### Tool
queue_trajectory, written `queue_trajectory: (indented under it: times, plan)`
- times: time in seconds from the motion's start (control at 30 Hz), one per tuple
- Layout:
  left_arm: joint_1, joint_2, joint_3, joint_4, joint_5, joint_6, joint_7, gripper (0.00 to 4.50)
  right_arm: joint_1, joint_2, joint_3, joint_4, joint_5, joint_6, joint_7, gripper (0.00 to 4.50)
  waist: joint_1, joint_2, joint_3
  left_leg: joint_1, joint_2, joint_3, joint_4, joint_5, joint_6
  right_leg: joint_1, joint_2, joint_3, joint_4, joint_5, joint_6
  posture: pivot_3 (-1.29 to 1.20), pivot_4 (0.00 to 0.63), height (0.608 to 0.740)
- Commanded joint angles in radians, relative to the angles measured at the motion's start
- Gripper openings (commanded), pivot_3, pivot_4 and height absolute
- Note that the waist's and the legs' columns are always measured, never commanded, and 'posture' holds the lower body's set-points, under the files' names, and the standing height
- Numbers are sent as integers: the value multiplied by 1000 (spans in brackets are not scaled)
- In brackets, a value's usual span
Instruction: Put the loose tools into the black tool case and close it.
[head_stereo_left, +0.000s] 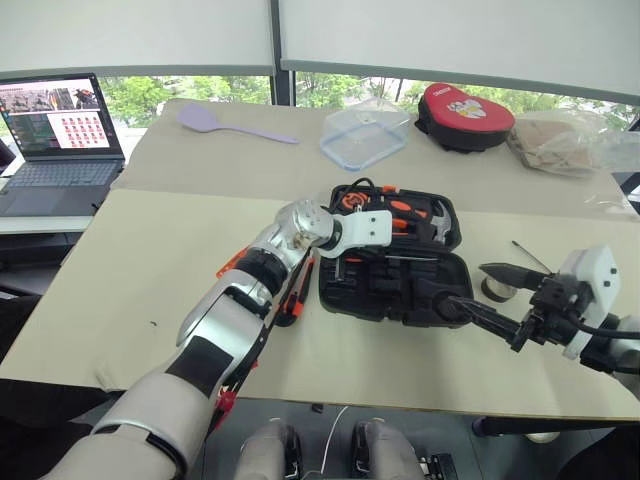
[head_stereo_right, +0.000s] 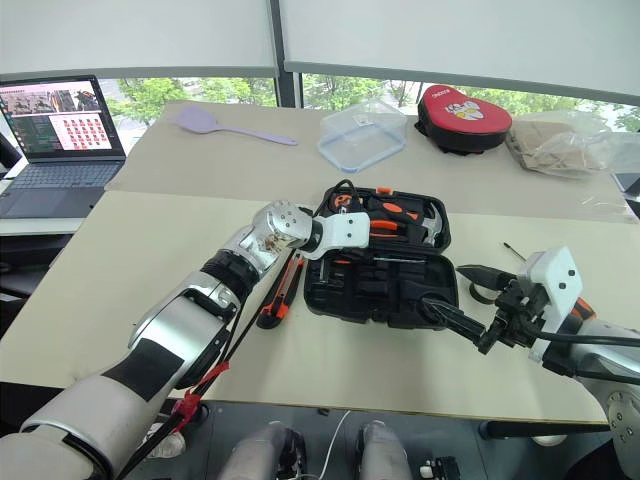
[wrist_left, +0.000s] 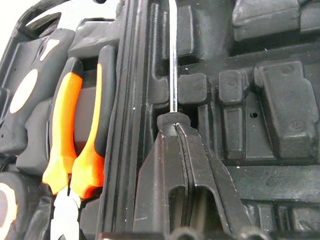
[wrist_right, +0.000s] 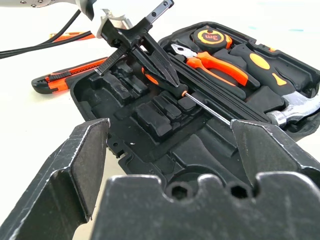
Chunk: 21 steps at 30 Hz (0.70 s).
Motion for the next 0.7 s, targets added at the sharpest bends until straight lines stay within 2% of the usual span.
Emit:
queue_trajectory:
  times: [0.03,0.13,0.3,0.4,0.5,0.57,0.7]
  plan:
    - [5,24,-19,34,36,-12,10,45,3,5,-20,-20,2,-14,-8,4500,-2,0,0,0,0,0,0,0,0,0,0,0,0,0,0,0,150,731]
    - [5,35,-9,40,32,-10,8,45,4,8,-19,-17,-1,-15,-8,4500,-4,0,0,1,0,0,0,0,0,0,0,0,0,0,0,0,150,731]
    - [13,94,116,-59,-113,116,-109,45,17,-1,-56,-4,-5,-12,-4,4500,-12,0,0,1,1,0,0,0,0,-1,0,1,1,0,0,0,150,731]
    - [91,197,214,-297,-279,330,-301,801,63,-19,-121,20,-16,-12,20,4500,-17,0,0,1,1,0,0,0,-1,-2,1,2,2,0,0,0,150,731]
    - [207,330,275,-574,-409,528,-424,1924,121,-44,-196,70,-38,-12,55,4500,-18,1,0,0,1,1,0,1,-1,-3,1,2,3,0,0,0,150,731]
    - [300,438,335,-763,-511,672,-478,2605,173,-70,-261,138,-64,-16,96,4500,-16,1,0,1,1,1,0,1,-1,-1,1,2,2,0,0,0,150,731]
    - [431,587,420,-1014,-651,866,-490,3968,219,-125,-336,288,-113,-37,172,4500,-9,1,0,2,1,0,0,1,-1,1,1,2,2,-1,2,0,150,731]
